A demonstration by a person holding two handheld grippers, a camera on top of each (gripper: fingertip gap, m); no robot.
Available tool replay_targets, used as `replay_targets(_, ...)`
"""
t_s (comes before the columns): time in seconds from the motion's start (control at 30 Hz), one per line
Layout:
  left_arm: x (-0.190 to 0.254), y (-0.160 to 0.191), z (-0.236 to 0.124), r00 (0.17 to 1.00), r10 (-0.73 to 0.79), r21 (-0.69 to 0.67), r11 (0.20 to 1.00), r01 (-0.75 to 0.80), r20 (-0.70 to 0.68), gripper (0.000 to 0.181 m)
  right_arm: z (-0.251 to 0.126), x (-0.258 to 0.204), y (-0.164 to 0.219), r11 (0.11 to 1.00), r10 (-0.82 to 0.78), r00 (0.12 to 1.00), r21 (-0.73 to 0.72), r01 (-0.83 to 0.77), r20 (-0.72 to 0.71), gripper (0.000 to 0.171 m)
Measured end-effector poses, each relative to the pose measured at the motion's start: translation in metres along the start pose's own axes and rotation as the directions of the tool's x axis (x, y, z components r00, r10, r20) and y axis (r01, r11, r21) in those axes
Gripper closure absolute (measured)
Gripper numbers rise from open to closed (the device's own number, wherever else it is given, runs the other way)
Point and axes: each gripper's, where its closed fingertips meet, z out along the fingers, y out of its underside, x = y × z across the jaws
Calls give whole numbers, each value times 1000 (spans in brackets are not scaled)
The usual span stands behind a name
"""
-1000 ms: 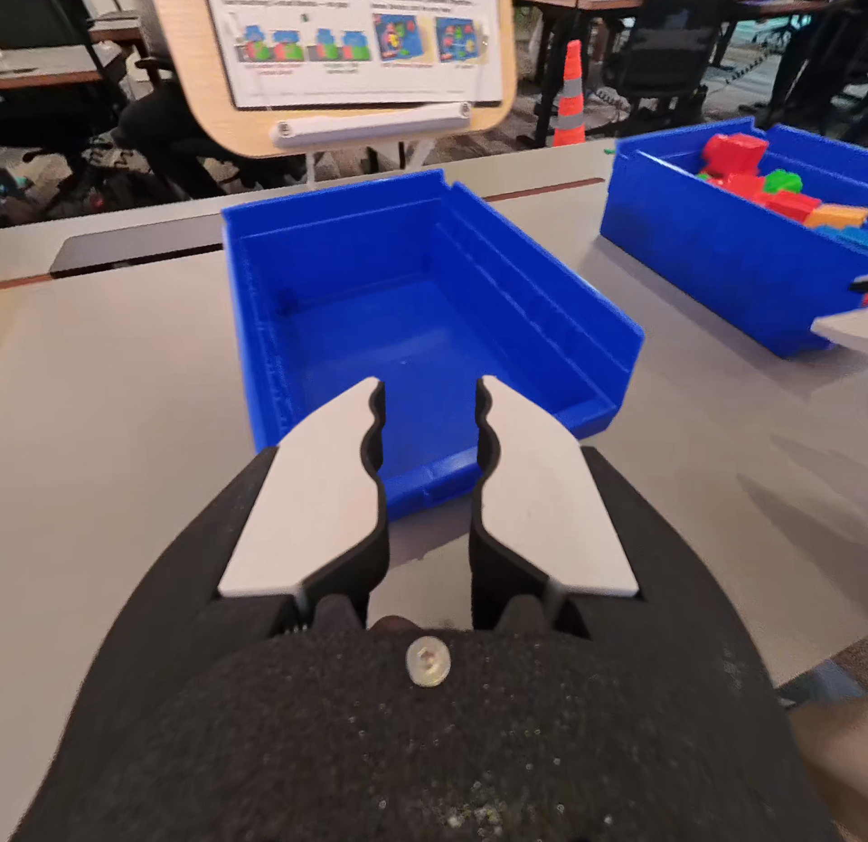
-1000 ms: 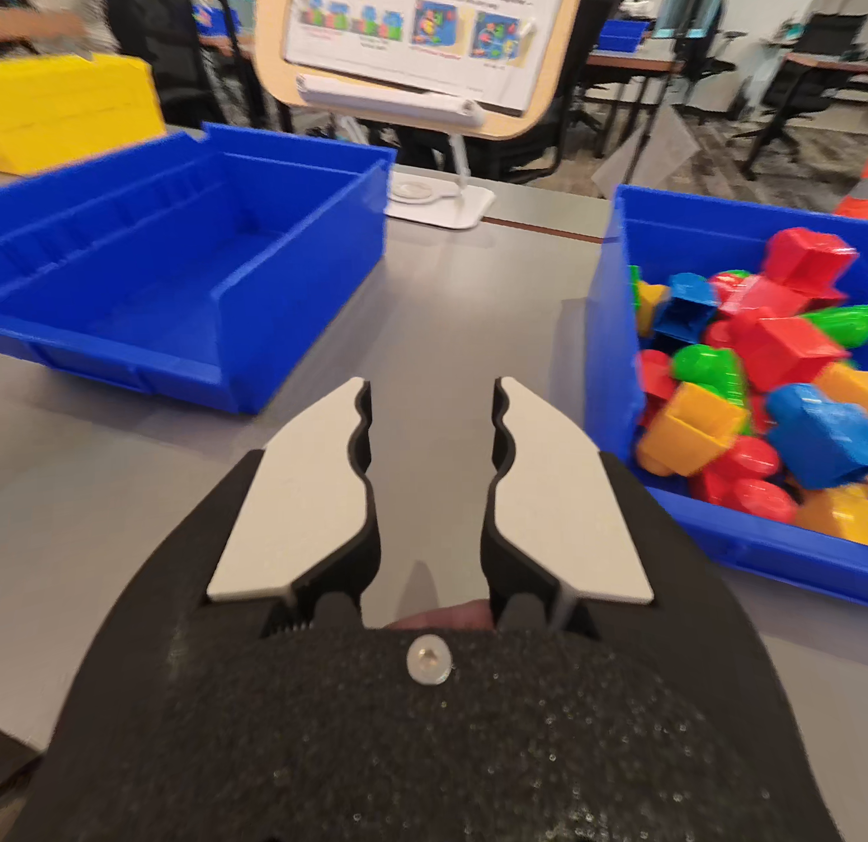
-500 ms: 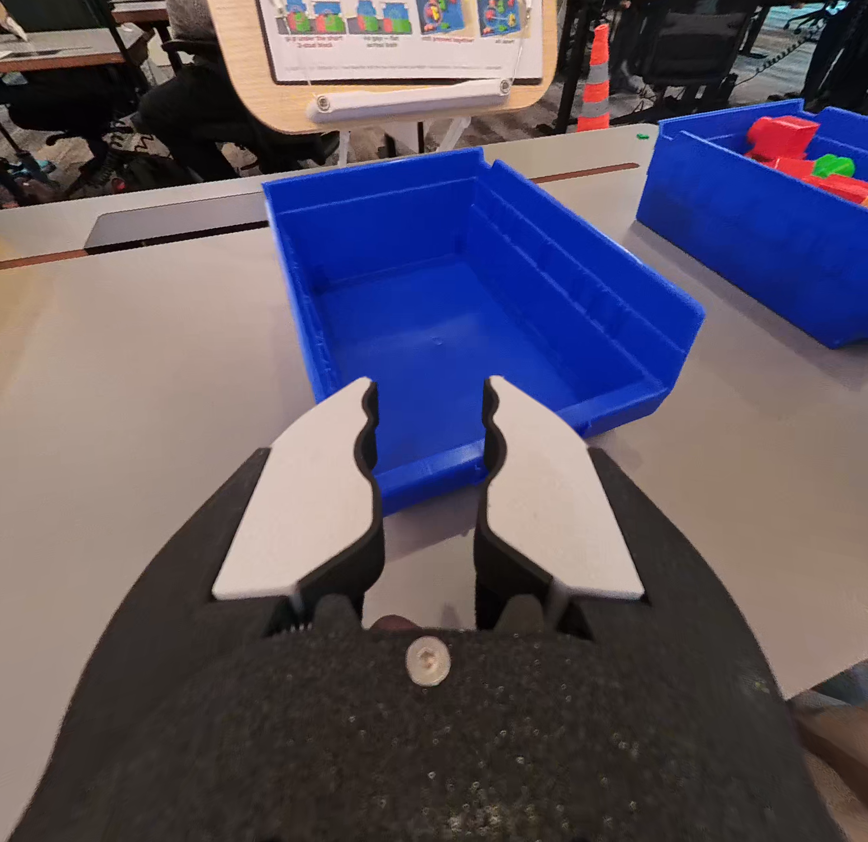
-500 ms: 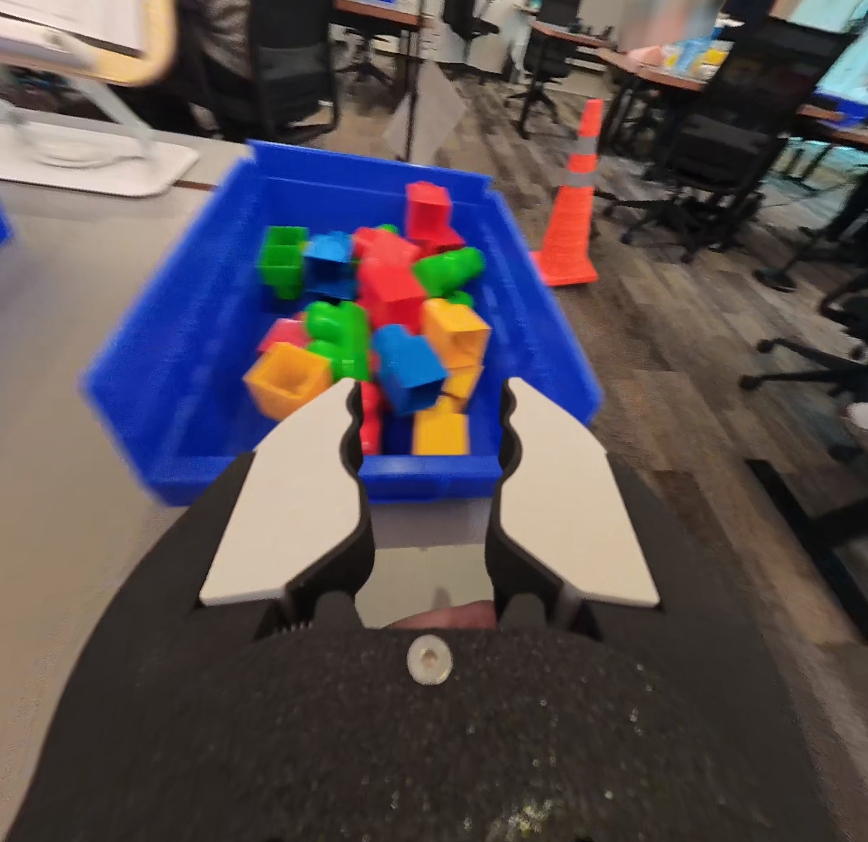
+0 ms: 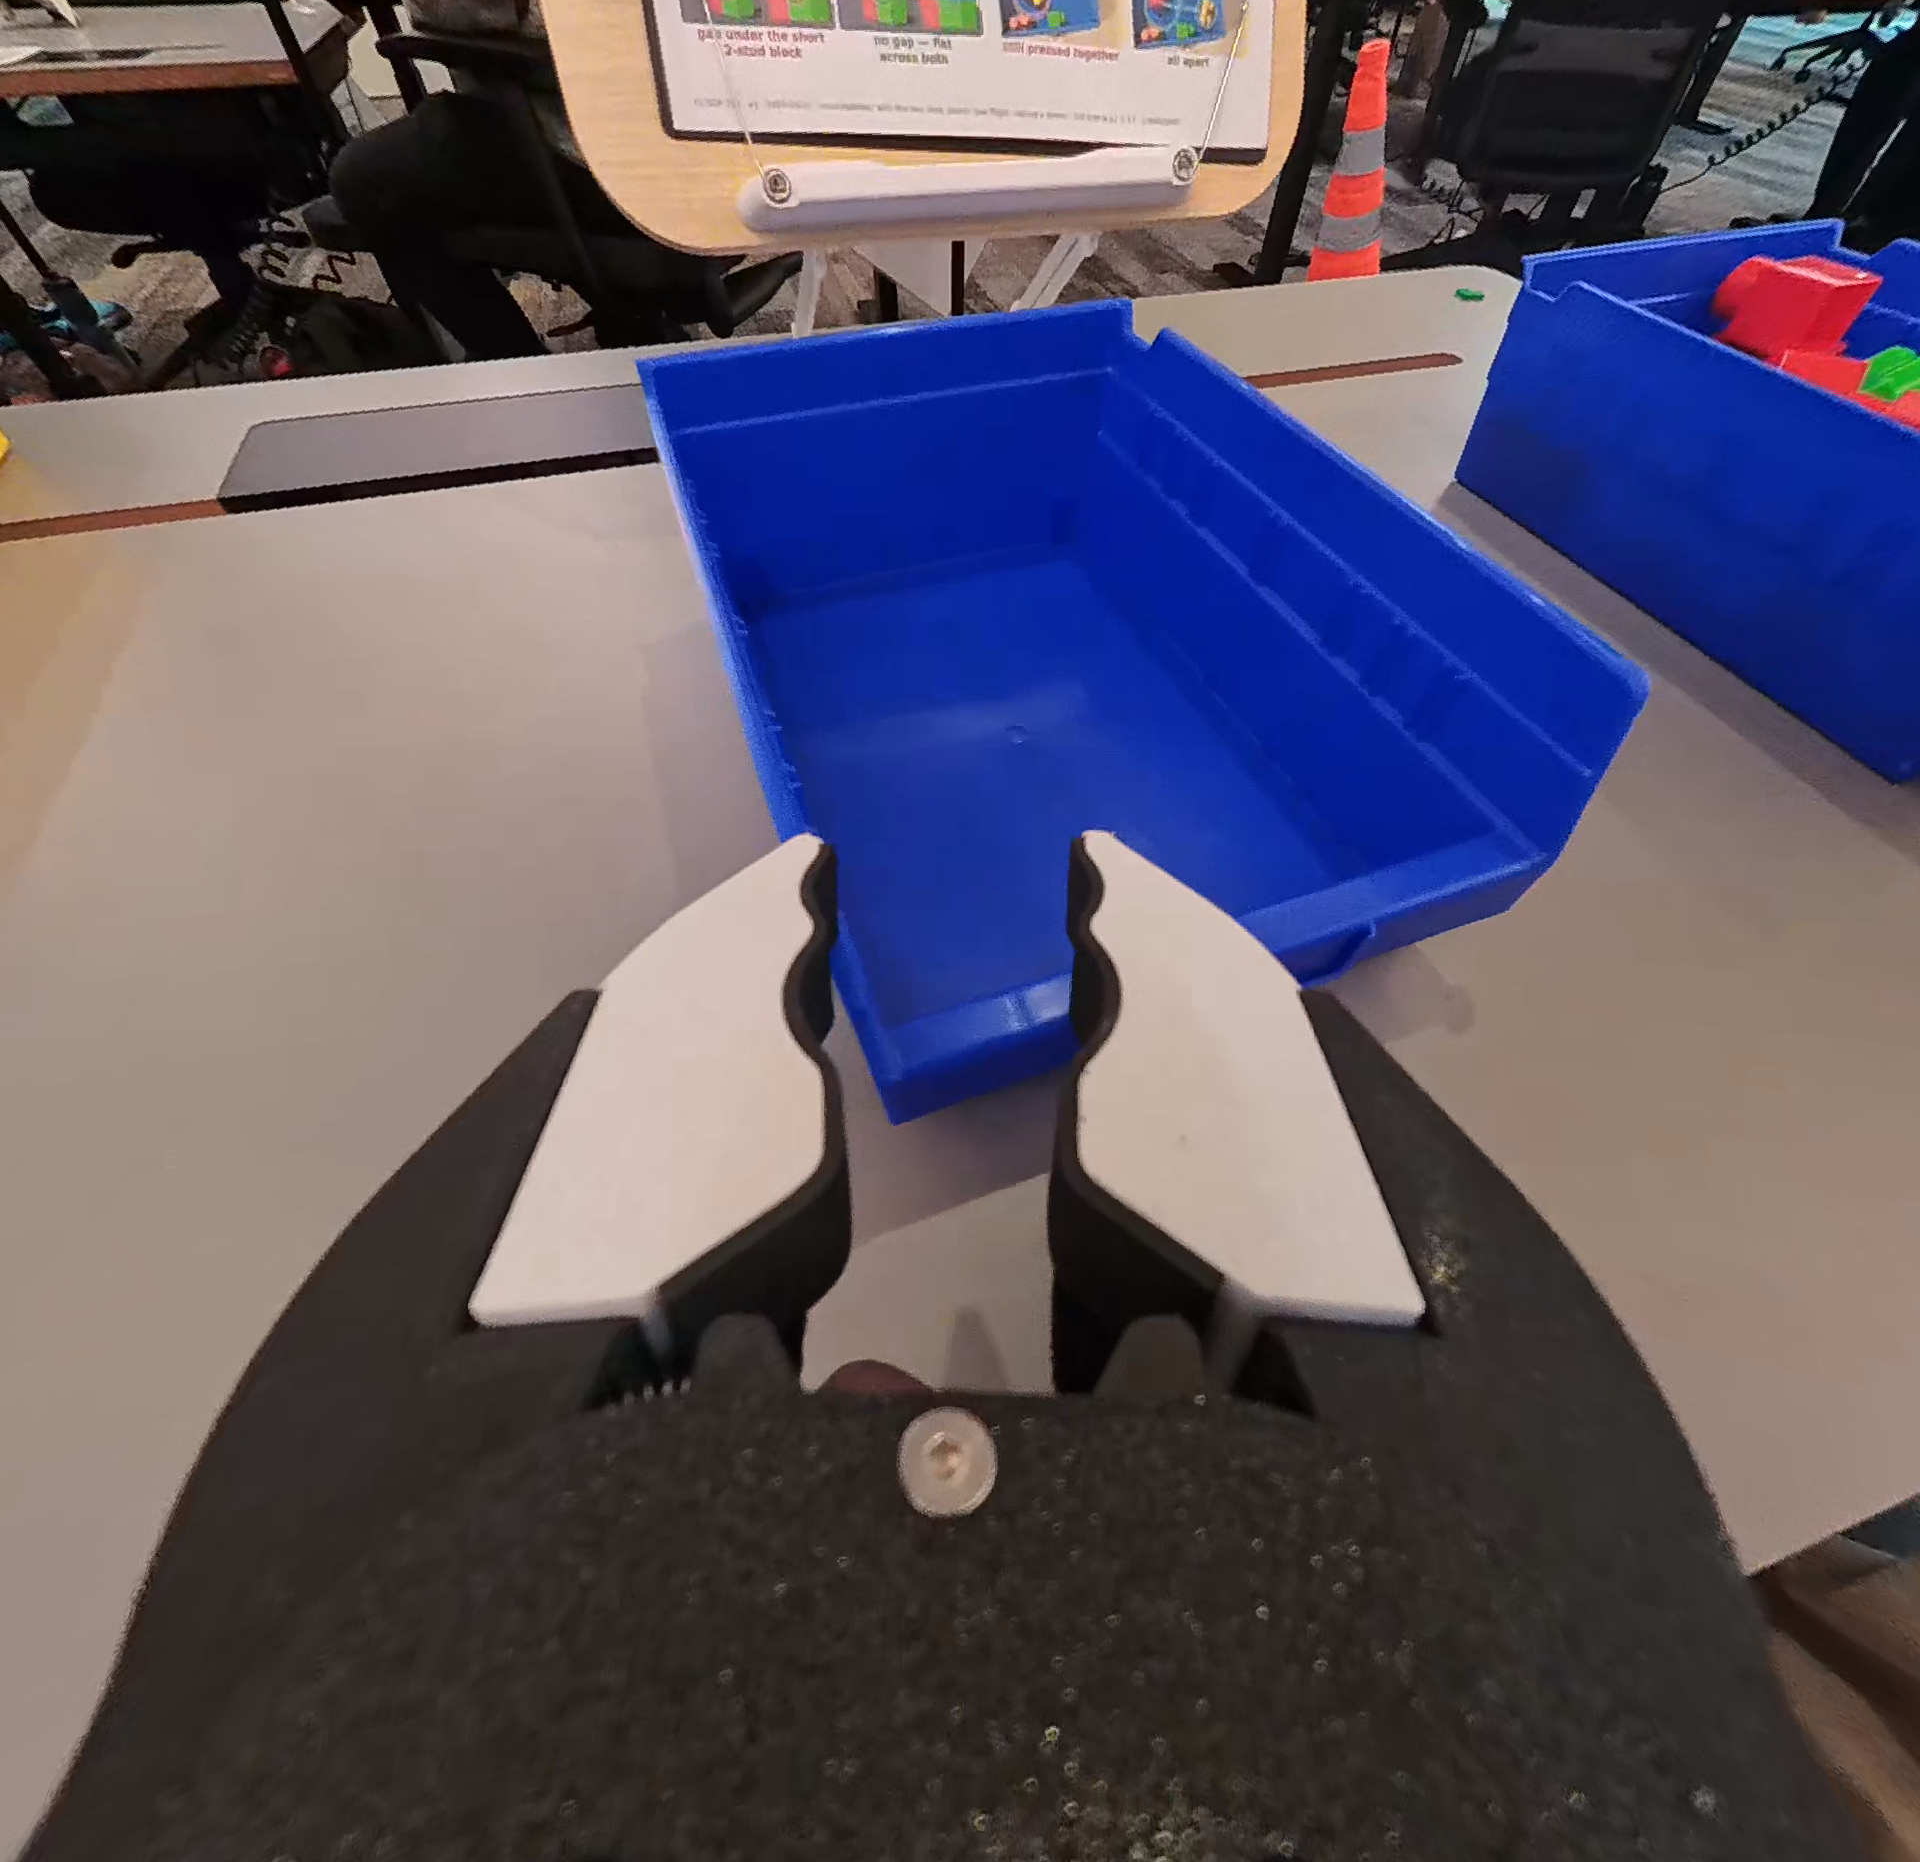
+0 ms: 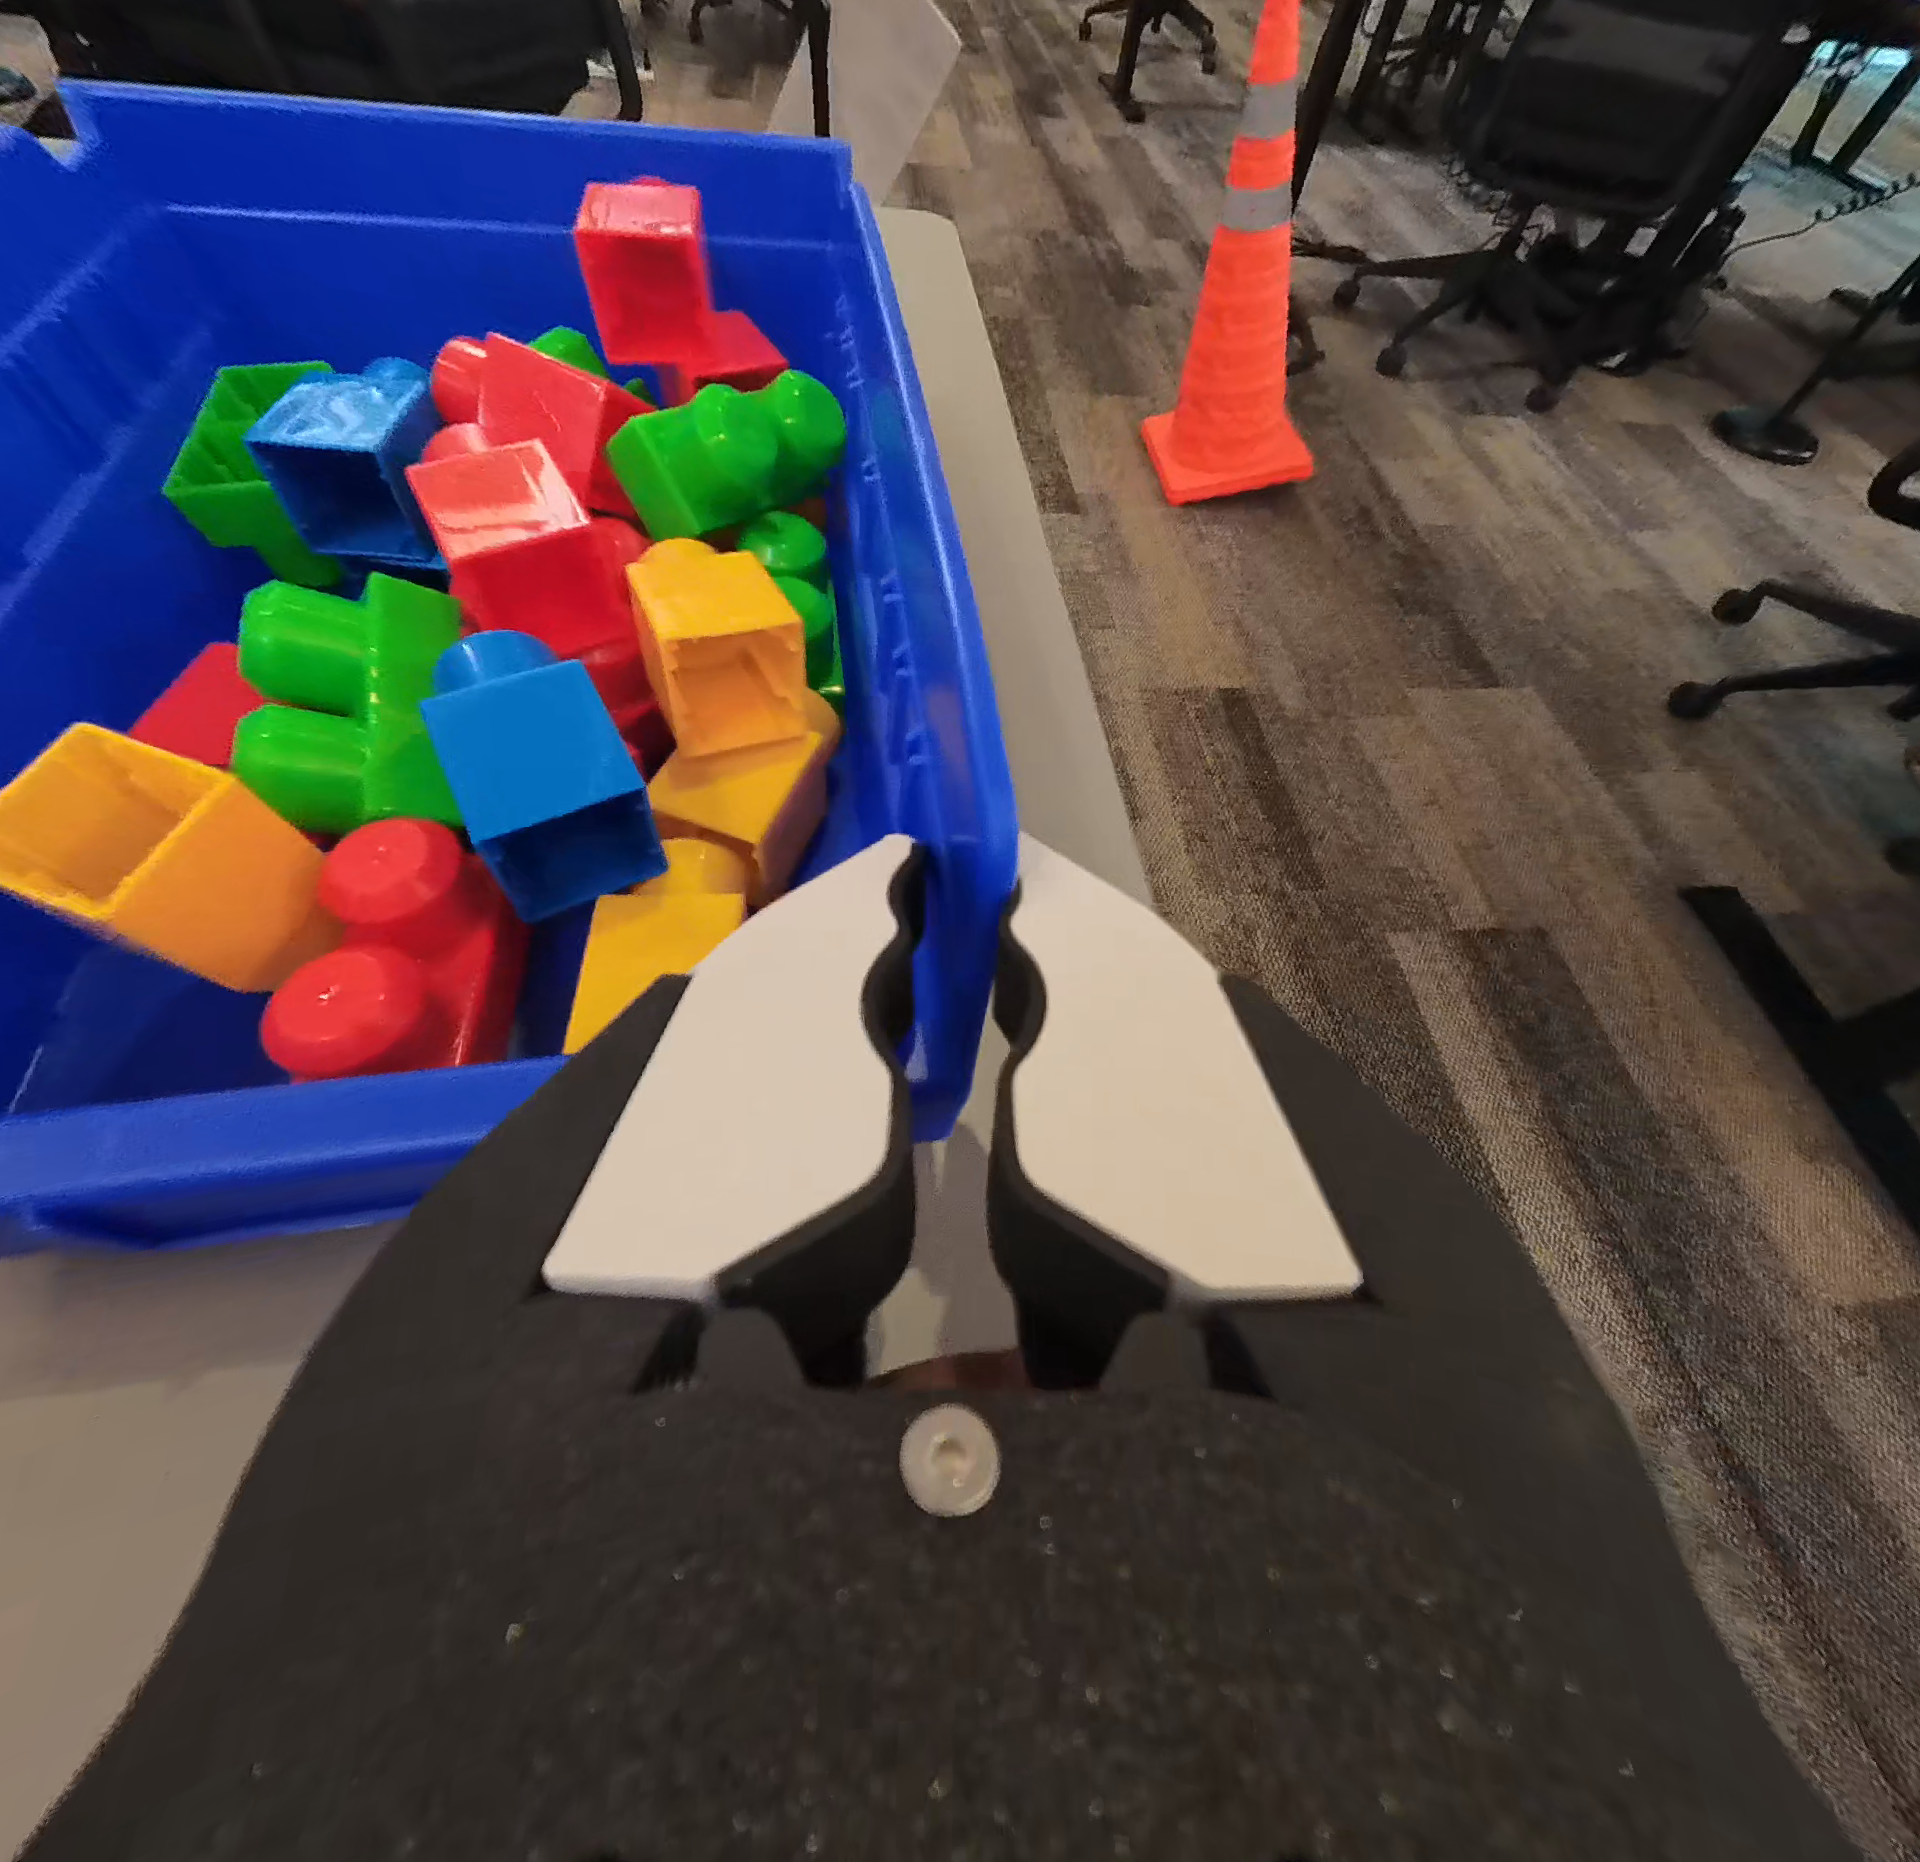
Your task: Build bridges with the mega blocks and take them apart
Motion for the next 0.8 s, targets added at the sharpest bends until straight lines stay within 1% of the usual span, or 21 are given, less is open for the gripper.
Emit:
replay_targets(0.1, -4, 2, 0, 1000, -3, -7, 1000, 3, 7, 139, -4, -16, -1, 997, 75, 995, 11, -76, 70, 168)
replay_targets(0.17, -6, 3, 0, 1000, -4, -11, 1000, 4, 9, 139, -6, -26, 0, 998, 53, 997, 13, -54, 58, 167)
replay_targets(0.33, -6, 11, 4, 1000, -14, -41, 999, 14, 1, 139, -14, -47, 1, 997, 79, 993, 19, -81, 87, 168)
replay_targets(0.53, -8, 11, 5, 1000, -9, -38, 999, 9, 7, 140, -24, -70, 3, 997, 78, 989, 12, -81, 127, 167)
replay_targets(0.8, -15, 17, 7, 999, -7, -66, 998, 9, 45, 138, -36, -113, 3, 996, 87, 979, 1, -89, 186, 168)
